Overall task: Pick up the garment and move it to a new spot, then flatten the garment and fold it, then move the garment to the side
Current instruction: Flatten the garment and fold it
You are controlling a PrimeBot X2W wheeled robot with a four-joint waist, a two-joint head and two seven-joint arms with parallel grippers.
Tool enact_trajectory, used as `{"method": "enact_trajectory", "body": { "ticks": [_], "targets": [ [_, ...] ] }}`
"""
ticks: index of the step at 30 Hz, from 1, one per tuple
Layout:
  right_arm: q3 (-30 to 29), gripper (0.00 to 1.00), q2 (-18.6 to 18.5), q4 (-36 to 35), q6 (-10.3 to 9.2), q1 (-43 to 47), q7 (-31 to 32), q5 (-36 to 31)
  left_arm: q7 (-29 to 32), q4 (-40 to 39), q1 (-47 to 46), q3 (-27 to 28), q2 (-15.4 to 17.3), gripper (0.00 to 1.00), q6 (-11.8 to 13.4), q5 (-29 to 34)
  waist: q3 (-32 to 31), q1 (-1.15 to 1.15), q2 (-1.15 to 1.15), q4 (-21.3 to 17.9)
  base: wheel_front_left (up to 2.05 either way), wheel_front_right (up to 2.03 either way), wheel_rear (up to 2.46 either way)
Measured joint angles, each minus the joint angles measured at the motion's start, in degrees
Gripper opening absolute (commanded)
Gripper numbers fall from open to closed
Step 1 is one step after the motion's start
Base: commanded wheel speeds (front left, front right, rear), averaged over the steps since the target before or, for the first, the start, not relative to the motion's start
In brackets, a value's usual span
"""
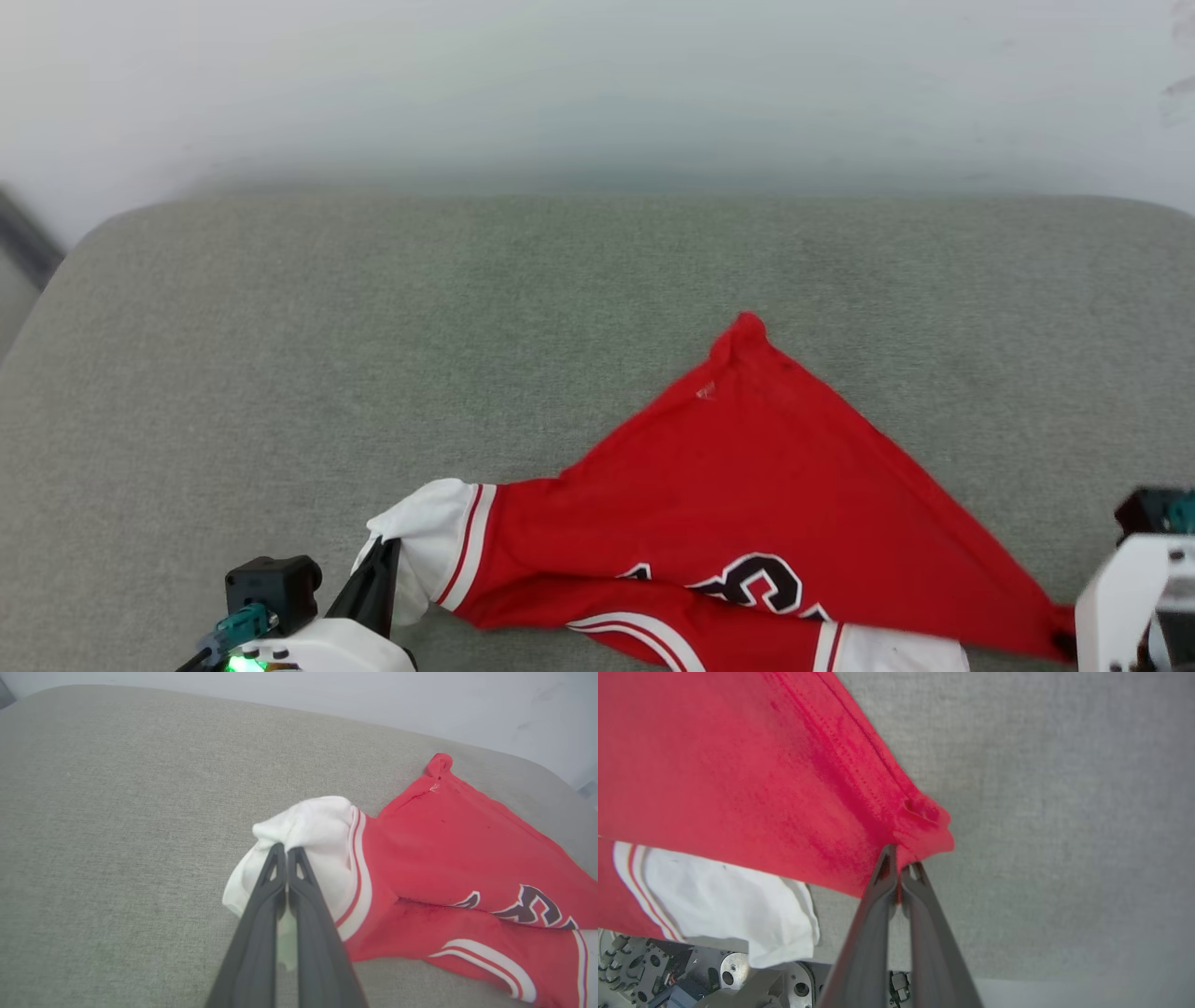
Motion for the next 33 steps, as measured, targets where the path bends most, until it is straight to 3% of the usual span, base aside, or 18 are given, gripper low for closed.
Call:
{"method": "enact_trajectory", "body": {
  "ticks": [2, 8, 9, 10, 13, 16, 18, 23, 28, 33],
  "targets": [
    [-2.3, 0.0, 1.1, -4.7, -0.01, 6.9, 2.5, 0.0, 0.0, 0.1, 0.7, 0.2, 0.1, 0.0, 0.2, -0.4, -1.0, 0.0, 0.0, -1.4, 0.0, 0.0, 0.0],
    [-6.8, 0.0, 10.0, -15.8, -0.01, 21.4, 8.2, -0.5, 0.0, 0.2, 1.2, 0.4, 0.2, 0.0, 0.5, -0.8, -2.0, 0.0, 0.0, -4.0, 0.0, 0.0, 0.0],
    [-7.3, 0.38, 11.4, -16.9, -0.01, 22.3, 8.4, -0.5, -0.1, 0.2, 1.2, 0.5, 0.2, 0.0, 0.5, -0.8, -1.7, 0.0, 0.0, -4.2, 0.0, 0.0, 0.0],
    [-7.3, 1.0, 12.1, -18.1, -0.01, 22.6, 7.8, -0.7, -0.1, 0.2, 1.2, 0.5, 0.3, 0.0, 0.5, -0.8, -1.5, 0.0, 0.0, -4.3, 0.0, 0.0, 0.0],
    [-8.5, 1.0, 13.2, -20.3, -0.01, 21.4, 2.0, -1.2, 0.0, 0.2, 0.3, 0.2, 0.5, 0.0, 0.1, -0.7, -0.7, 0.0, 0.0, -4.7, 0.0, 0.0, 0.0],
    [-9.2, 1.0, 12.9, -20.7, -0.02, 17.8, -7.8, -2.5, 0.1, 0.2, -0.3, 0.2, 0.6, 0.0, -0.1, -0.7, -0.2, 0.01, 0.0, -4.8, 0.0, 0.0, 0.0],
    [-9.0, 1.0, 12.7, -19.7, -0.01, 14.8, -14.3, -2.7, 0.2, 0.1, -0.8, 0.2, 0.9, 0.0, -0.2, -0.4, 0.2, 0.01, 0.0, -4.9, 0.0, 0.0, 0.0],
    [-7.1, 1.0, 12.3, -14.5, -0.02, 6.0, -23.2, -1.4, 0.2, -1.2, -3.0, 0.2, 1.3, 0.0, -0.2, 0.5, 2.4, 0.02, 0.0, -4.4, 0.0, 0.0, 0.0],
    [-2.3, 1.0, 9.7, -8.2, -0.01, -5.5, -23.6, -0.6, 0.7, -2.7, -6.7, -0.7, 1.4, 0.0, -1.2, 1.7, 6.0, 0.02, 0.0, -3.5, 0.0, 0.0, 0.0],
    [3.1, 1.0, 7.4, -3.0, -0.01, -15.8, -13.8, -0.6, 0.2, -2.9, -11.1, -1.8, 0.9, 0.0, -2.9, 3.1, 10.2, 0.03, 0.0, -1.5, 0.0, 0.0, 0.0]
  ]
}}
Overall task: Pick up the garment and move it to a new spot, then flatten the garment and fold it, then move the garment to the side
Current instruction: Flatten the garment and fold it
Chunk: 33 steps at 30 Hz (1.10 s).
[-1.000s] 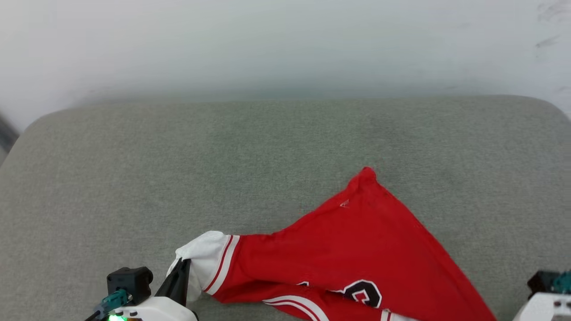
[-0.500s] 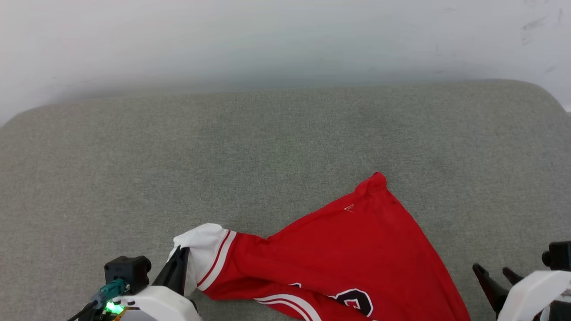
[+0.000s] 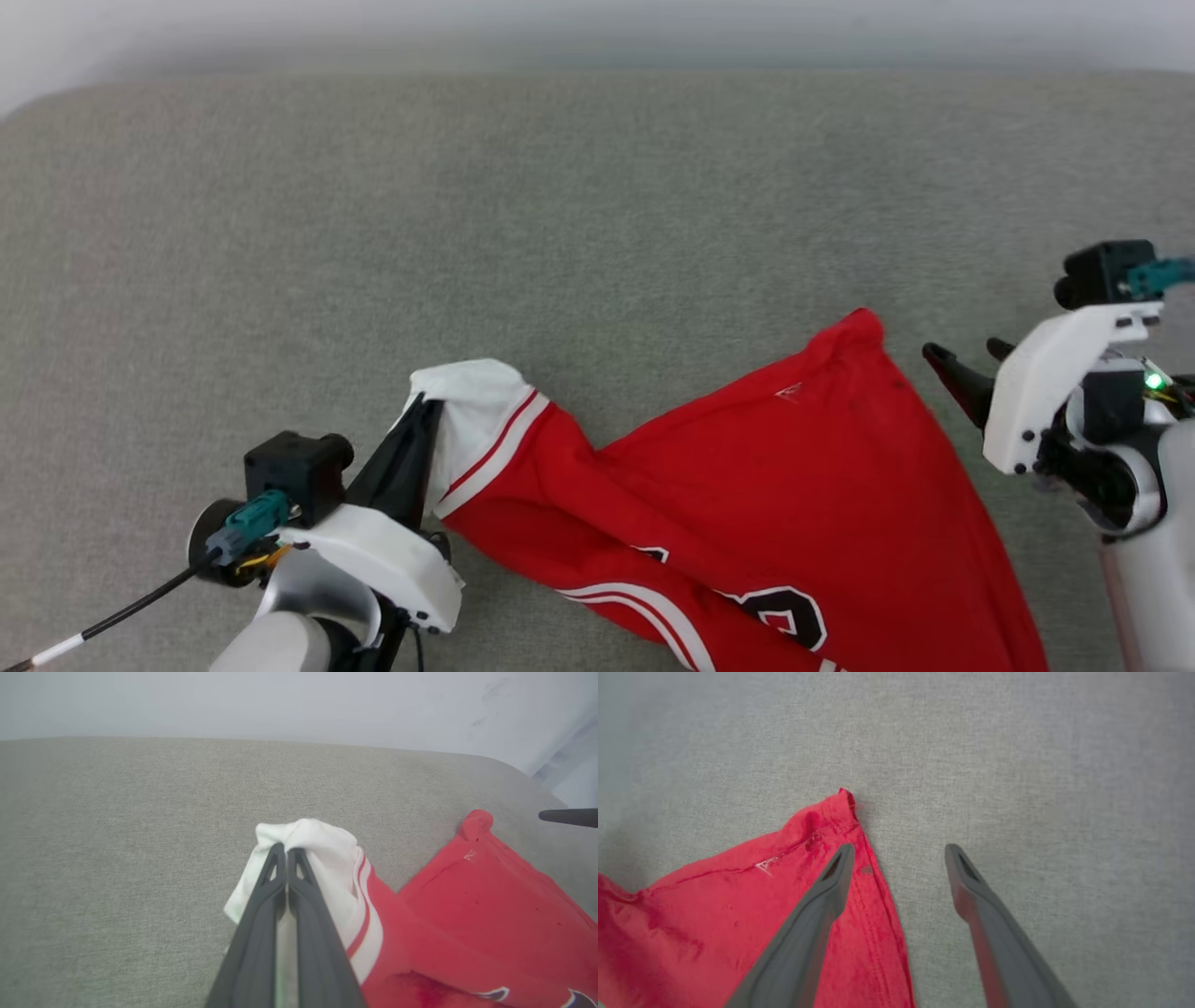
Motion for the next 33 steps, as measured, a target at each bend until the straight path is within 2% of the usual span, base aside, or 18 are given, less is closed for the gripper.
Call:
{"method": "enact_trajectory", "body": {
  "ticks": [6, 14, 15, 16, 20, 25, 33],
  "targets": [
    [3.9, 1.0, -0.6, 4.1, 0.0, -7.5, 13.9, -1.2, -0.9, 0.5, -3.6, -1.3, -1.3, 0.0, -1.6, 1.0, 4.1, 0.0, 0.0, 2.9, 0.0, 0.0, 0.0],
    [7.5, 1.0, -0.8, 9.9, -0.01, -12.6, 21.5, -2.1, -2.1, 1.8, -5.9, -2.3, -2.8, 0.0, -2.7, 1.2, 7.1, -0.01, 0.0, 5.7, 0.0, 0.0, 0.0],
    [8.0, 0.42, -1.0, 10.3, -0.01, -13.1, 22.0, -2.1, -2.1, 2.1, -6.0, -2.3, -2.9, 0.0, -2.9, 1.2, 7.2, -0.01, 0.0, 5.9, 0.0, 0.0, 0.0],
    [8.3, 0.0, -1.1, 10.8, -0.01, -13.4, 22.1, -2.0, -2.2, 2.3, -6.1, -2.4, -3.0, 0.0, -3.0, 1.1, 7.3, -0.01, 0.0, 6.1, 0.0, 0.0, 0.0],
    [9.7, 0.0, -0.8, 13.4, -0.01, -14.5, 21.4, -0.7, -2.7, 4.0, -6.1, -2.4, -3.2, 0.0, -3.1, 0.6, 6.5, 0.0, 0.0, 6.1, 0.0, 0.0, 0.0],
    [12.8, 0.0, -0.4, 16.6, -0.01, -14.2, 17.4, 1.7, -2.5, 6.6, -5.0, -2.0, -2.7, 0.0, -3.1, -0.2, 3.0, 0.0, 0.0, 5.4, 0.0, 0.0, 0.0],
    [15.1, 0.0, -0.9, 16.9, 0.0, -13.2, 3.0, 4.0, -3.0, 9.4, -6.2, 0.0, -1.2, 0.0, -3.2, -1.0, -5.1, -0.01, 0.0, 3.4, 0.0, 0.0, 0.0]
  ]
}}
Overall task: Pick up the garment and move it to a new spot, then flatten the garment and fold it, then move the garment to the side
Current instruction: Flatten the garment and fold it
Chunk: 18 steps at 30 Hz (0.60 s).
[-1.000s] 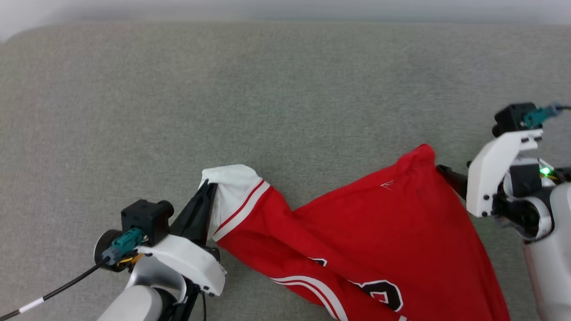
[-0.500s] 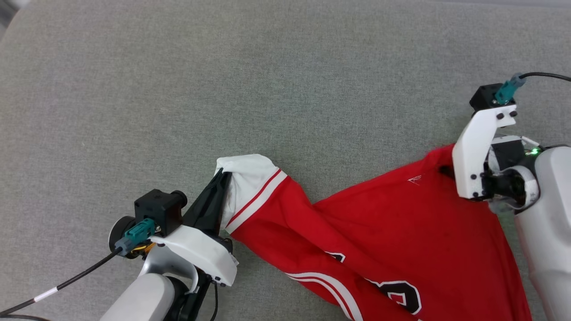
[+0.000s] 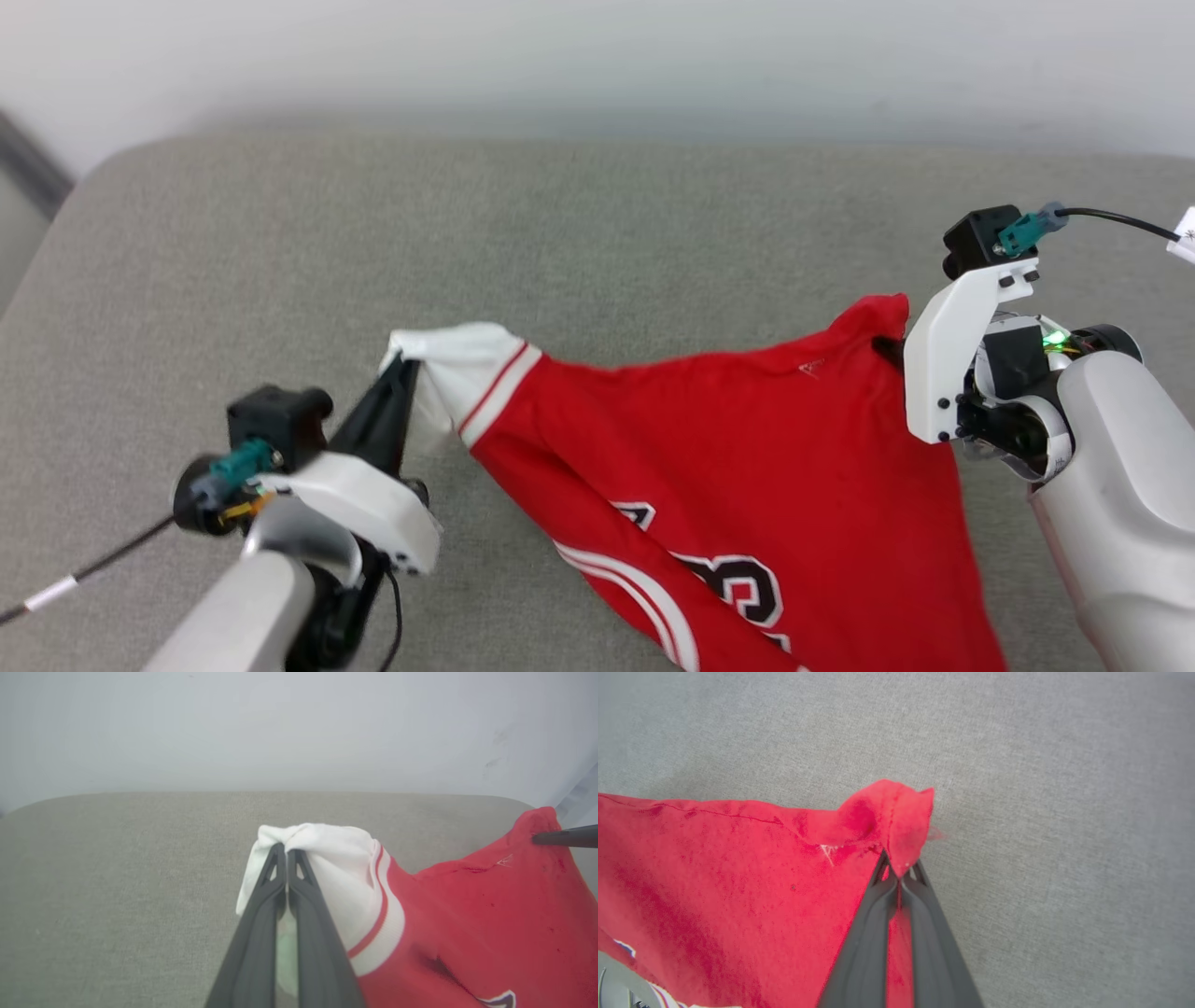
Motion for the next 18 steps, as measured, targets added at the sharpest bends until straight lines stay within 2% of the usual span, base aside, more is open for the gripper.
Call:
{"method": "enact_trajectory", "body": {
  "ticks": [6, 10, 18],
  "targets": [
    [-0.4, 0.0, 0.7, 1.1, 0.0, -0.3, -8.1, -0.2, -0.8, 3.9, -6.1, 2.7, 1.5, 0.0, -1.0, -0.3, -5.3, 0.0, 0.0, -2.8, 0.0, 0.0, 0.0],
    [-1.0, 0.0, 1.2, 2.3, 0.0, -2.5, -12.2, -0.5, -0.9, 8.0, -12.7, 3.7, 1.3, 0.0, -2.5, -0.5, -7.5, -0.01, 0.0, -5.1, 0.0, 0.0, 0.0],
    [-2.9, 0.0, 2.8, 4.0, 0.0, -11.9, -17.5, -3.2, -1.9, 16.3, -27.8, 4.6, 1.0, 0.0, -5.5, 0.8, -6.3, -0.01, 0.0, -7.8, 0.0, 0.0, 0.0]
  ]
}}
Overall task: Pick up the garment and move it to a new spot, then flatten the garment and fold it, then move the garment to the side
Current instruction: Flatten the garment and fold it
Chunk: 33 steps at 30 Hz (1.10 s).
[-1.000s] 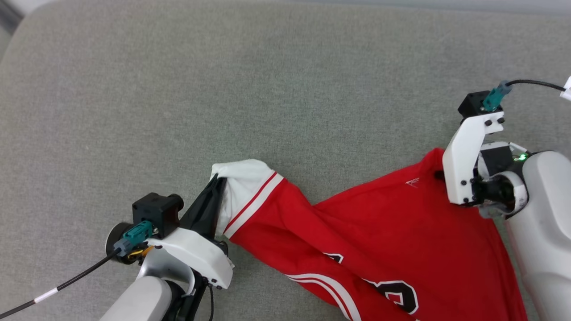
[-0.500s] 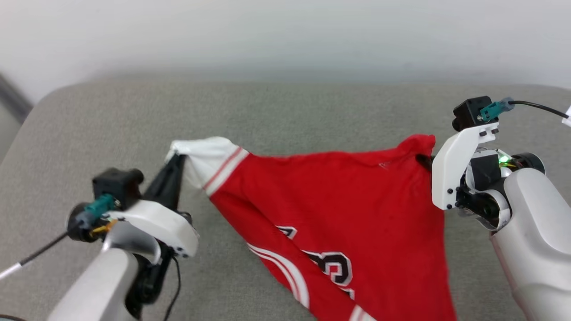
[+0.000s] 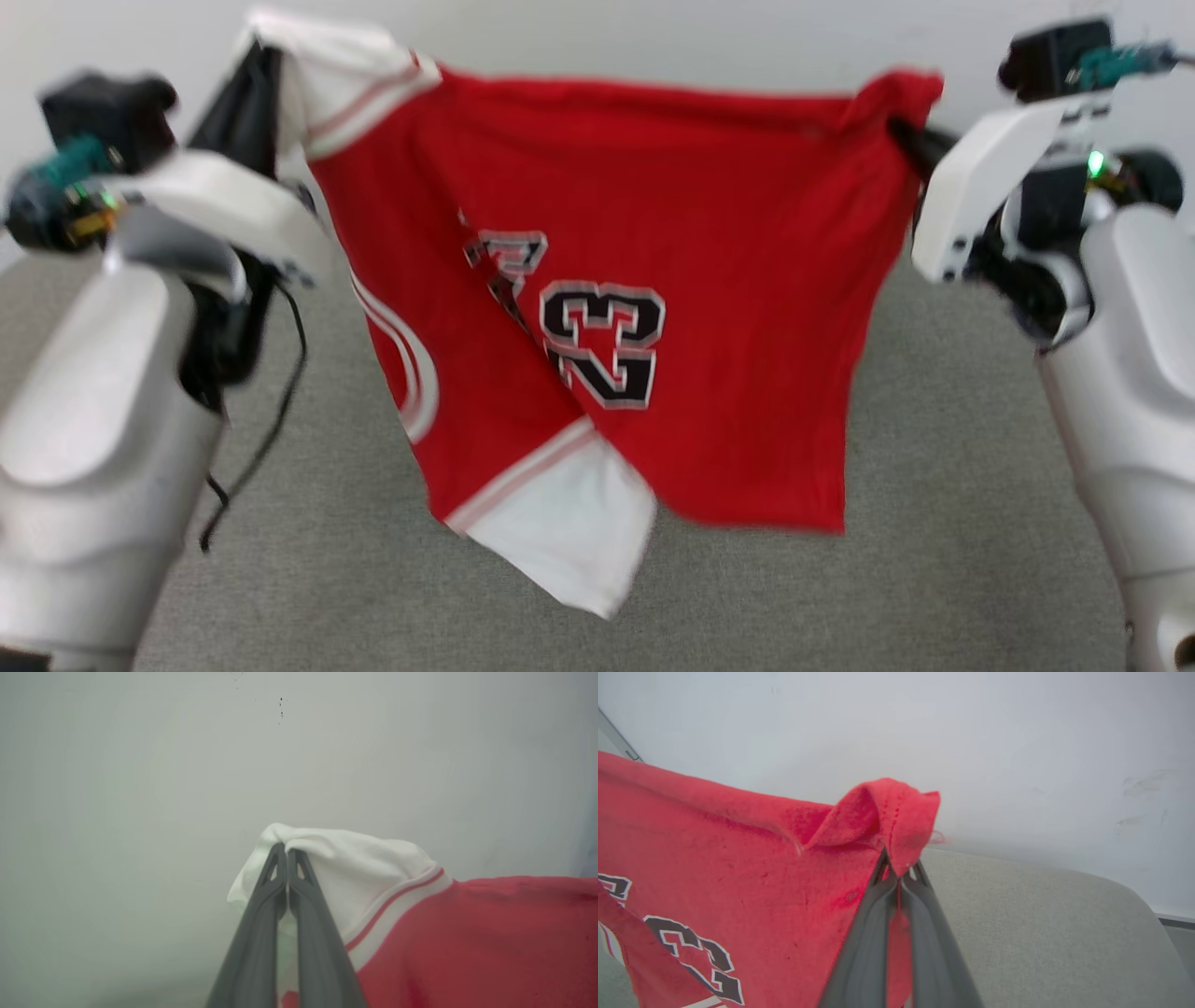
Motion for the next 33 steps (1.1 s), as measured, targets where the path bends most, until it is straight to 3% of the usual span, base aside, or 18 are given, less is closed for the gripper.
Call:
{"method": "enact_trajectory", "body": {
  "ticks": [11, 19, 26, 33],
  "targets": [
    [-6.6, 0.0, 1.8, -2.3, 0.0, -20.8, -7.8, -7.8, -1.3, 8.3, -29.5, 0.4, 2.3, 0.0, -4.5, 5.5, 12.7, 0.01, 0.0, -0.7, 0.0, 0.0, 0.0],
    [-10.1, 0.0, 2.9, -3.0, 0.0, -35.9, -9.9, -12.6, -1.8, 12.6, -47.6, 1.1, 2.9, 0.0, -6.3, 7.7, 23.9, 0.02, 0.0, -0.9, 0.0, 0.0, 0.0],
    [-10.5, 0.0, 2.5, 1.2, 0.01, -46.1, -12.6, -14.0, -2.7, 15.9, -55.7, 2.0, 2.3, 0.0, -7.4, 7.2, 32.9, 0.02, 0.0, -0.5, 0.0, 0.0, 0.0],
    [-9.4, 0.0, 2.0, 7.6, 0.01, -49.7, -15.2, -14.2, -4.8, 20.6, -56.4, 2.3, 0.3, 0.0, -8.2, 5.2, 39.9, 0.03, 0.0, 0.8, 0.0, 0.0, 0.0]
  ]
}}
